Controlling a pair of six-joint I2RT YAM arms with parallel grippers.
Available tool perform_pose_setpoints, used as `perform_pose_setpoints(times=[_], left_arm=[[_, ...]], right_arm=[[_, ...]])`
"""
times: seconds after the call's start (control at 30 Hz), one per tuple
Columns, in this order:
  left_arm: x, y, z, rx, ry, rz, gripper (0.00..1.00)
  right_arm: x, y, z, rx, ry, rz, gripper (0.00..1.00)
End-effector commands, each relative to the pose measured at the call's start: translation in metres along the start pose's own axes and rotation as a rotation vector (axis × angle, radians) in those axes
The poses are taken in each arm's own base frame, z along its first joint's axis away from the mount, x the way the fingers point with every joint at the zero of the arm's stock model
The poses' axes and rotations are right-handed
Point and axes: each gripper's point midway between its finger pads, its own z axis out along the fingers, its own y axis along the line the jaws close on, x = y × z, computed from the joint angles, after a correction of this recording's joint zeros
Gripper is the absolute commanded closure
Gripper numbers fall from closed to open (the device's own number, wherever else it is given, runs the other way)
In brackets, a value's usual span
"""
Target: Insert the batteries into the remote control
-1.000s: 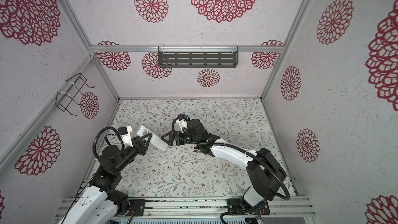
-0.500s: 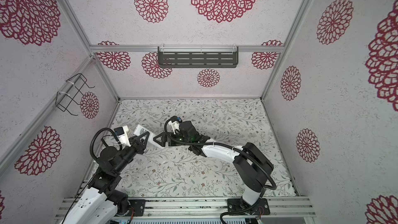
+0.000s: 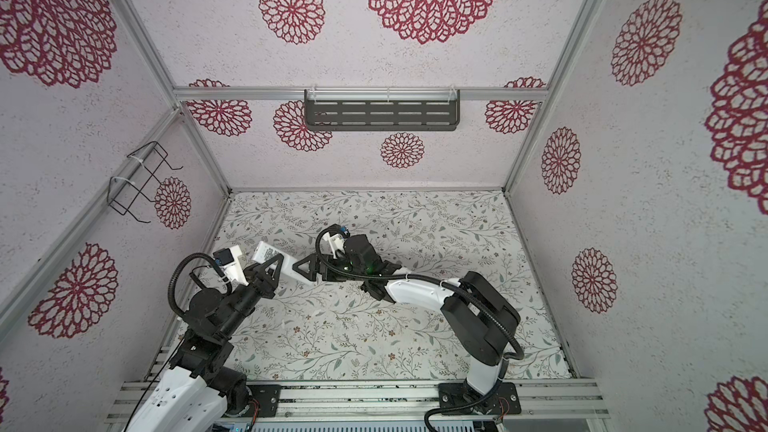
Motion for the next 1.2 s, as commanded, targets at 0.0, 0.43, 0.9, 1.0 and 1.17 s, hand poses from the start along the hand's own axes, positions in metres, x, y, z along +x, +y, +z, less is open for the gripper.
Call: perform_pose_setpoints(times=[0.0,0.43,0.9,1.0,1.17], left_arm=[[-0.015,-0.030,-0.005,0.136,-0.050,-0.010,1.00],[-0.023,-0.036,-0.012,0.165,-0.093,0.027,1.00],[-0.029,-0.030,-0.018,0.116,-0.134,0.099,1.00],[-0.028,-0.026,-0.017,0.100,-0.130,0.104,1.00],[-0.025,-0.017,-0.016,0.055,-0.128,0.115,1.00]], right_arm=[[-0.018,0.018,0.005,-0.054,-0.048,0.012,0.01],[-0.004,-0.040,0.012,0.159,-0.042,0.090,0.01],[0.013,-0.069,0.008,0.219,-0.034,0.115,0.01],[0.012,-0.070,0.006,0.219,-0.042,0.114,0.01],[0.013,-0.069,0.004,0.214,-0.044,0.110,0.01]])
